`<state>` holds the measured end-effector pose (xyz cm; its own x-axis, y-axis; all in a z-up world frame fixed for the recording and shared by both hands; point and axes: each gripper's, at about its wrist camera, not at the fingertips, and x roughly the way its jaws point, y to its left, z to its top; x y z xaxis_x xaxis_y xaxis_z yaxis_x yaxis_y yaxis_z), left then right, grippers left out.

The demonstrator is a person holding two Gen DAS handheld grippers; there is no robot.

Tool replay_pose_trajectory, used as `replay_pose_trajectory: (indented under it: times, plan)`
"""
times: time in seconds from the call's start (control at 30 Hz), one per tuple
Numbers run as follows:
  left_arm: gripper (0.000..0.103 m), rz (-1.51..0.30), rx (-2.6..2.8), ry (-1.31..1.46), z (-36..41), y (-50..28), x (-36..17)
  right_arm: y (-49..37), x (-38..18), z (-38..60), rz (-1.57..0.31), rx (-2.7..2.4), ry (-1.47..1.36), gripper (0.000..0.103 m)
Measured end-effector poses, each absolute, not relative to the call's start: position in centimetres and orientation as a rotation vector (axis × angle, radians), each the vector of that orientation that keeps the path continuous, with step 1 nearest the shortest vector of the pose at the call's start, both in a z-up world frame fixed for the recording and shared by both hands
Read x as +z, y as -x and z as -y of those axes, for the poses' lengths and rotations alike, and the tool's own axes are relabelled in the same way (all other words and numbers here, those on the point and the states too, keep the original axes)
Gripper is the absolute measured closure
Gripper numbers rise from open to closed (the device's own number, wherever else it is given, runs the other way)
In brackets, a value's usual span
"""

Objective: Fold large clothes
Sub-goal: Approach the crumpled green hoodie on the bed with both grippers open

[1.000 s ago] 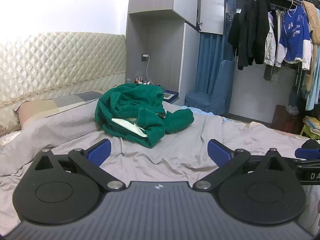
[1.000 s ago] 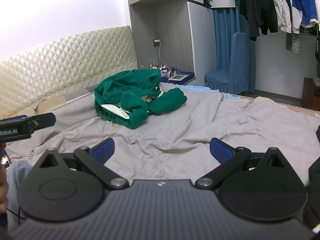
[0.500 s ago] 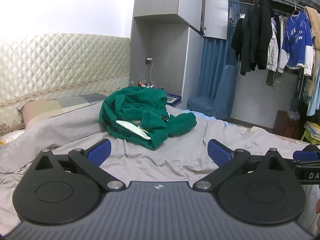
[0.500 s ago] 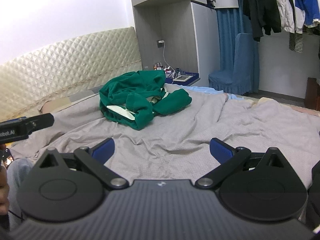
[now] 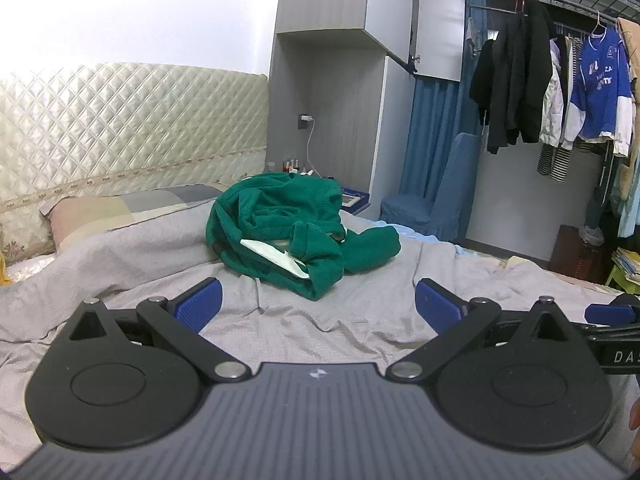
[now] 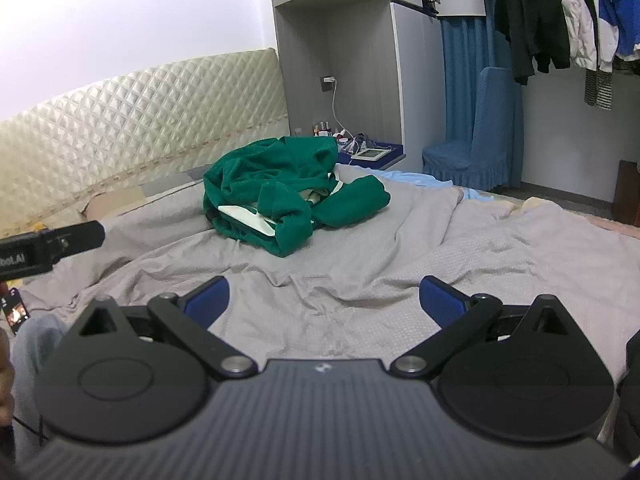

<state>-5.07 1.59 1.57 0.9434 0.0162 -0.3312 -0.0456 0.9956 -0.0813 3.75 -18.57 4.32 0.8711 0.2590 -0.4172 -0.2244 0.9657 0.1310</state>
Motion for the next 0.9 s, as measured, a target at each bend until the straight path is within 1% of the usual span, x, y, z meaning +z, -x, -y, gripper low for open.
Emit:
replay_pose_trajectory:
  times: [0.9]
  plan:
    - [0.0,-0.367,0.048,0.067,-1.0,3.5,0.5,-5.4,3.3,18.4,-0.479,0.261,-0.101,0.0]
